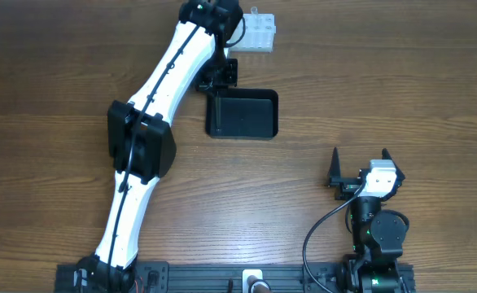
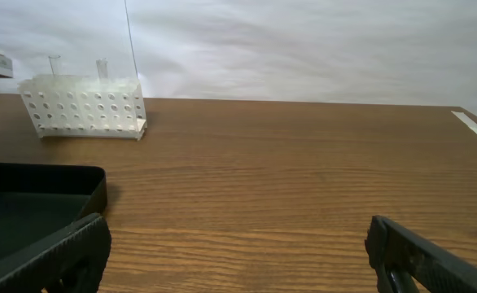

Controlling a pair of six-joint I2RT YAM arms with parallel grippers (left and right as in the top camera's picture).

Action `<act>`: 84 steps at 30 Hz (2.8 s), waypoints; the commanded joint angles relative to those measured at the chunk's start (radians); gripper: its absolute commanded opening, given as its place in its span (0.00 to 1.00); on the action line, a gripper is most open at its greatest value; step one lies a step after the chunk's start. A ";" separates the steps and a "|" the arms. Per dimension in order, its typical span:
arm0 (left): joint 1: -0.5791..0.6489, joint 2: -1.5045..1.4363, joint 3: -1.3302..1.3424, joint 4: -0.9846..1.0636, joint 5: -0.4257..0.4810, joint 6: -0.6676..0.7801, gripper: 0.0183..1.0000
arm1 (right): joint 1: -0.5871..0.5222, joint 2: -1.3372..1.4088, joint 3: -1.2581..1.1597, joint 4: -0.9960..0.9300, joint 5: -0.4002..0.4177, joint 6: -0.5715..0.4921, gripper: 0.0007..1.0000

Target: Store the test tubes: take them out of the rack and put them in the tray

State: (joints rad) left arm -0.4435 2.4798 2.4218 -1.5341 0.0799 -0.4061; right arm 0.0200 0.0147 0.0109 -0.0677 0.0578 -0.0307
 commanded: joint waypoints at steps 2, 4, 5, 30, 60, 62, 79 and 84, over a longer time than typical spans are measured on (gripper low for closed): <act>-0.005 0.024 0.021 0.024 0.018 -0.010 0.04 | -0.008 -0.010 -0.005 -0.004 -0.008 0.004 0.99; -0.004 0.028 0.021 0.027 0.018 -0.010 0.05 | -0.008 -0.010 -0.005 -0.004 -0.008 0.004 0.99; -0.004 0.034 0.021 0.027 0.018 -0.010 0.05 | -0.008 -0.010 -0.005 -0.004 -0.008 0.004 0.99; -0.005 0.094 0.021 0.080 0.016 -0.009 0.03 | -0.008 -0.010 -0.005 -0.004 -0.008 0.004 0.99; -0.006 0.105 0.021 0.083 0.013 0.005 0.27 | -0.008 -0.010 -0.005 -0.004 -0.008 0.004 0.99; -0.006 0.105 0.021 0.082 0.013 0.005 0.27 | -0.008 -0.010 -0.005 -0.004 -0.008 0.004 0.99; -0.017 -0.085 0.066 0.120 -0.064 0.005 0.55 | -0.008 -0.010 -0.005 -0.004 -0.008 0.004 0.99; -0.017 -0.118 0.066 0.267 -0.162 0.005 0.60 | -0.008 -0.010 -0.005 -0.004 -0.008 0.004 0.99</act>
State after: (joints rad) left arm -0.4599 2.4123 2.4657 -1.3144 0.0051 -0.4049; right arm 0.0200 0.0147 0.0109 -0.0677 0.0578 -0.0303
